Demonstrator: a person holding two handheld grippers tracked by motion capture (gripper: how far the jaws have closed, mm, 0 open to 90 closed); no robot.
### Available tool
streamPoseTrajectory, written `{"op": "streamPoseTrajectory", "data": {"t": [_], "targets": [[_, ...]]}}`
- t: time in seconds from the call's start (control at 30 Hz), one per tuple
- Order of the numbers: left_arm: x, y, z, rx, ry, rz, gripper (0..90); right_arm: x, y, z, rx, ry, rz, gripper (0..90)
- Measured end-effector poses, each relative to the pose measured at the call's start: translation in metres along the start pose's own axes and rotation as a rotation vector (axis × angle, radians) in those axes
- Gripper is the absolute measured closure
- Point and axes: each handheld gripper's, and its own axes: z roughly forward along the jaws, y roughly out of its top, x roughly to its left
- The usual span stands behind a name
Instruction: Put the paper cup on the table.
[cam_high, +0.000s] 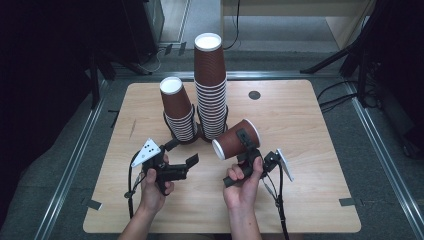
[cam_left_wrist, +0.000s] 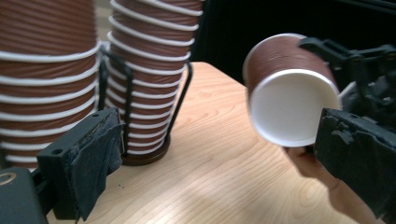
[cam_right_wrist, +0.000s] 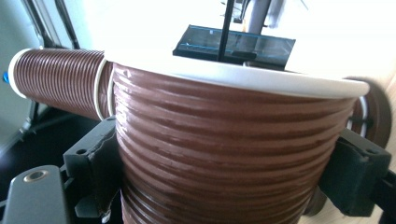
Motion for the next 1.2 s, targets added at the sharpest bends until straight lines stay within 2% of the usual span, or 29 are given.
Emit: {"op": "streamPoseTrajectory", "data": {"t": [0.03,0.13,0.23,0.33,0.43,0.5,0.6,0.7,0.73,0.77,0.83,0.93,1.0,1.07,1.1,1.13,1.17,1.2], "targets": [[0.002,-0.001,0.0,0.006,0.006,-0.001,1.4,0.0,0.001,-0.001,-0.002,0.002,-0.025,13.5],[0.005,-0.005,-0.001,0.02,0.025,0.008,1.5,0.005,0.004,-0.002,-0.016,-0.013,-0.155,13.6],[0.008,-0.006,-0.002,0.025,0.041,0.012,1.5,0.01,0.003,-0.003,-0.047,-0.067,-0.302,13.4],[0.012,-0.006,-0.005,0.026,0.051,0.018,1.6,0.014,0.003,-0.003,-0.061,-0.084,-0.398,13.3],[0.017,-0.007,-0.009,0.025,0.066,0.013,1.6,0.02,0.002,-0.002,-0.071,-0.086,-0.512,13.3],[0.019,-0.008,-0.011,0.024,0.073,0.01,1.6,0.025,0.0,-0.002,-0.077,-0.071,-0.585,13.3],[0.021,-0.008,-0.013,0.023,0.08,0.01,1.6,0.032,-0.003,-0.001,-0.095,-0.068,-0.668,13.2],[0.022,-0.008,-0.014,0.023,0.085,0.01,1.7,0.04,-0.005,-0.001,-0.121,-0.059,-0.775,13.1],[0.023,-0.008,-0.015,0.025,0.088,0.009,1.7,0.042,-0.005,-0.001,-0.126,-0.062,-0.79,13.1],[0.024,-0.009,-0.015,0.029,0.092,0.006,1.7,0.044,-0.004,-0.001,-0.125,-0.058,-0.831,13.1],[0.027,-0.01,-0.016,0.032,0.1,0.001,1.6,0.047,-0.003,-0.001,-0.132,-0.068,-0.896,13.1],[0.031,-0.011,-0.019,0.037,0.114,-0.006,1.7,0.052,0.0,-0.002,-0.149,-0.106,-1.036,13.1],[0.035,-0.011,-0.02,0.036,0.122,-0.01,1.6,0.053,0.003,-0.002,-0.18,-0.118,-1.104,13.1],[0.038,-0.012,-0.023,0.036,0.135,-0.022,1.7,0.053,0.006,-0.002,-0.199,-0.127,-1.151,13.1],[0.04,-0.012,-0.024,0.037,0.14,-0.025,1.7,0.052,0.009,-0.001,-0.228,-0.115,-1.173,13.1],[0.042,-0.012,-0.025,0.042,0.147,-0.025,1.7,0.051,0.012,-0.001,-0.273,-0.128,-1.229,13.1],[0.044,-0.013,-0.026,0.043,0.152,-0.031,1.7,0.051,0.012,-0.001,-0.273,-0.128,-1.229,13.1],[0.045,-0.013,-0.027,0.043,0.156,-0.034,1.7,0.05,0.013,-0.001,-0.29,-0.123,-1.253,13.1]]}}
